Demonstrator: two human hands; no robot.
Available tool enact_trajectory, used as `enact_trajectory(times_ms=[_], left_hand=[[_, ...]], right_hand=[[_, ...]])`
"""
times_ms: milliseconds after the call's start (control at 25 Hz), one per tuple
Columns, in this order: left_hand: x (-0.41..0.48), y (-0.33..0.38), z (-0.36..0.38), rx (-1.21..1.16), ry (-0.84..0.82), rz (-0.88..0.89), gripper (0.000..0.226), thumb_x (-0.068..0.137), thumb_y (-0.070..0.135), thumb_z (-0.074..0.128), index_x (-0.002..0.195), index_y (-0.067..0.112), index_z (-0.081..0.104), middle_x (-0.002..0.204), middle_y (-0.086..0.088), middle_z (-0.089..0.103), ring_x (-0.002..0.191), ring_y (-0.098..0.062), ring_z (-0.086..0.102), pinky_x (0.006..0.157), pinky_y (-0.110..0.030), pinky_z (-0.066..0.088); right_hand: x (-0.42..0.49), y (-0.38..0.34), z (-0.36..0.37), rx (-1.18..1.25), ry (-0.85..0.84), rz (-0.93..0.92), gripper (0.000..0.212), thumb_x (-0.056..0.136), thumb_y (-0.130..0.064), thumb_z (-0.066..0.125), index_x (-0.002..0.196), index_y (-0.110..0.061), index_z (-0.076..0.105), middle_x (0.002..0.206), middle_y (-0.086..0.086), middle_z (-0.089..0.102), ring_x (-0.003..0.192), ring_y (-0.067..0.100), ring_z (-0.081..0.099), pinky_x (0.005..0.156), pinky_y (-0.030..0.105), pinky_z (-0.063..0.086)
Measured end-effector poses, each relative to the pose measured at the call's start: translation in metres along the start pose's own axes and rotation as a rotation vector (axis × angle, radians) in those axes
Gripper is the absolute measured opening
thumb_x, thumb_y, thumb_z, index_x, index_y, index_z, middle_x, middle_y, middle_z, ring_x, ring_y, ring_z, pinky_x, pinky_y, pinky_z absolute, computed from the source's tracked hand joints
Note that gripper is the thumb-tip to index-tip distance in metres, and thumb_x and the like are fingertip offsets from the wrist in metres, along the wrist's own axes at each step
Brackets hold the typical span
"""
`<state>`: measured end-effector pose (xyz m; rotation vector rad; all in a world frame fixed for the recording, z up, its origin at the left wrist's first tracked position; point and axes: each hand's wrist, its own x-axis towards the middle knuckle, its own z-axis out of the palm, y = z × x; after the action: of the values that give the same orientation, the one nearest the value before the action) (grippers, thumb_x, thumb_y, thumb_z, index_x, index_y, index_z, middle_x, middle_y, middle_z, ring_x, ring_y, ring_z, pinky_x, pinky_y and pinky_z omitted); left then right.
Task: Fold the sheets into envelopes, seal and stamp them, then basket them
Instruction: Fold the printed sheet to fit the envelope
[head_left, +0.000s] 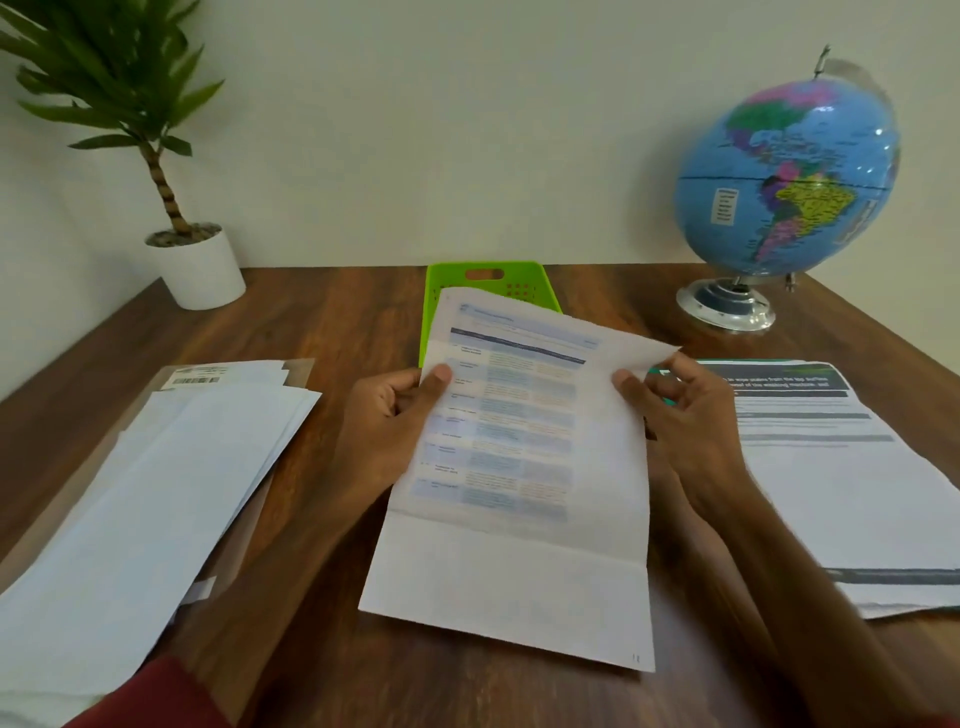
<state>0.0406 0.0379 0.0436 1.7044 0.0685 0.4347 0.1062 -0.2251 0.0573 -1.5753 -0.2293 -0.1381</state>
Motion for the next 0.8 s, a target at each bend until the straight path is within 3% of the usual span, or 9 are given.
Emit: enact_trajectory(times_ms=[200,360,480,560,680,800], left_hand=[[-0.001,0.000,-0.007,0.072,0.005,0.048,0.019,0.097,0.032,0.062,0.092,0.018,0.075,0.095,0.002,0.079,0.084,-0.018,0.077,0.072,-0.033,0.063],[-0.007,0.012,0.000,0.047,0.068,-0.025,0.043,0.106,0.046,0.039,0.082,0.028,0.071,0.074,0.013,0.074,0.070,-0.002,0.070,0.066,-0.025,0.055],[-0.007,0.012,-0.002,-0.047,0.072,-0.113,0.055,0.096,0.068,0.036,0.104,0.030,0.075,0.102,0.012,0.077,0.097,-0.010,0.073,0.089,-0.034,0.057],[-0.005,0.013,-0.003,-0.088,-0.028,-0.078,0.051,0.092,0.061,0.046,0.116,0.024,0.072,0.113,0.003,0.076,0.104,-0.017,0.072,0.090,-0.037,0.056],[0.000,0.007,-0.003,-0.030,-0.084,0.008,0.037,0.084,0.035,0.069,0.117,0.017,0.068,0.112,0.002,0.076,0.100,-0.019,0.074,0.081,-0.034,0.061],[0.003,0.002,-0.004,-0.011,-0.038,0.042,0.037,0.081,0.029,0.077,0.115,0.018,0.067,0.111,0.003,0.077,0.097,-0.020,0.075,0.078,-0.034,0.063]], right_hand=[[-0.001,0.010,-0.001,0.028,0.006,-0.005,0.007,0.096,-0.011,0.068,0.098,-0.018,0.071,0.096,-0.004,0.079,0.088,0.012,0.076,0.072,0.027,0.061],[-0.002,0.015,0.003,-0.047,0.023,-0.158,0.013,0.090,0.002,0.072,0.094,-0.009,0.076,0.099,0.000,0.079,0.094,0.015,0.074,0.079,0.031,0.062],[-0.005,0.015,0.003,-0.073,0.016,-0.291,0.017,0.086,0.009,0.074,0.096,-0.005,0.076,0.102,-0.008,0.079,0.096,0.011,0.074,0.081,0.020,0.058],[0.000,0.016,0.001,-0.123,0.036,-0.367,0.017,0.087,0.012,0.070,0.096,-0.002,0.077,0.108,0.001,0.077,0.099,0.010,0.073,0.083,0.016,0.055],[0.003,0.019,-0.001,-0.152,0.015,-0.407,0.017,0.093,0.008,0.066,0.103,0.000,0.076,0.115,0.008,0.075,0.105,0.014,0.072,0.088,0.020,0.056],[-0.002,0.018,0.000,0.041,-0.001,-0.236,0.025,0.106,-0.004,0.050,0.121,-0.005,0.069,0.118,0.009,0.074,0.107,0.021,0.072,0.090,0.031,0.060]])
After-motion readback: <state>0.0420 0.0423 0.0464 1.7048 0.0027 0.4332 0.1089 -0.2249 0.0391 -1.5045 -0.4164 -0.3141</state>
